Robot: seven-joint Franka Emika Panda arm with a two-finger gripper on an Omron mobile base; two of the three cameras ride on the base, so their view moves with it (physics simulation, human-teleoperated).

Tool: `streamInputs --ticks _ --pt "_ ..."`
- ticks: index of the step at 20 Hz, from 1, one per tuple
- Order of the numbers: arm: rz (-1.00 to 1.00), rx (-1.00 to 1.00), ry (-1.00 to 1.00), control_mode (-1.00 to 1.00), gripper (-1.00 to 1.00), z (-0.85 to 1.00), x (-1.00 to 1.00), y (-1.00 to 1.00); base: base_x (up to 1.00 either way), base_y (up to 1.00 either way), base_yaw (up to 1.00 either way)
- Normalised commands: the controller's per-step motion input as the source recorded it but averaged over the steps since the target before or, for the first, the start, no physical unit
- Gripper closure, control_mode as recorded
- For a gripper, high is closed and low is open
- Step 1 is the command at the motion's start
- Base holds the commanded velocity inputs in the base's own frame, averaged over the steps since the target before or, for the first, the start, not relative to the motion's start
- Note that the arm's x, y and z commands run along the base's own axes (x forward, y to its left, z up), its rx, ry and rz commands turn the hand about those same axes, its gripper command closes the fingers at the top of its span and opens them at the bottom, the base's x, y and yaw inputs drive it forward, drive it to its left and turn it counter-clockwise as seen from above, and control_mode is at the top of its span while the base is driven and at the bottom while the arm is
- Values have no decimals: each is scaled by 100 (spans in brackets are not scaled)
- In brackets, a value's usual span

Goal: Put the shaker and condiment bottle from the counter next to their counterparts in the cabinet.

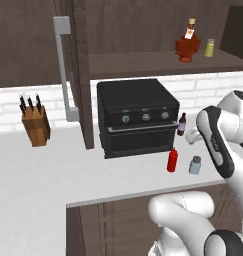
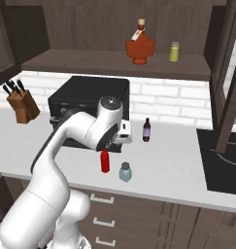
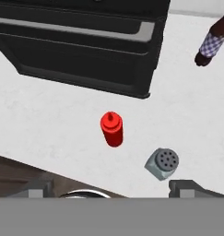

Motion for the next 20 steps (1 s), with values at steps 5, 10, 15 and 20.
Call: streamInputs --ticks 5,10,15,20 --pt "0 16 1 -100 -100 -40 -5 -40 0 0 0" --pt "0 15 -3 -100 -100 -33 0 -40 0 0 0" --pt "9 0 -4 -100 -100 -15 0 -10 0 0 0" --pt "4 0 0 -100 -100 -12 0 0 0 0 0"
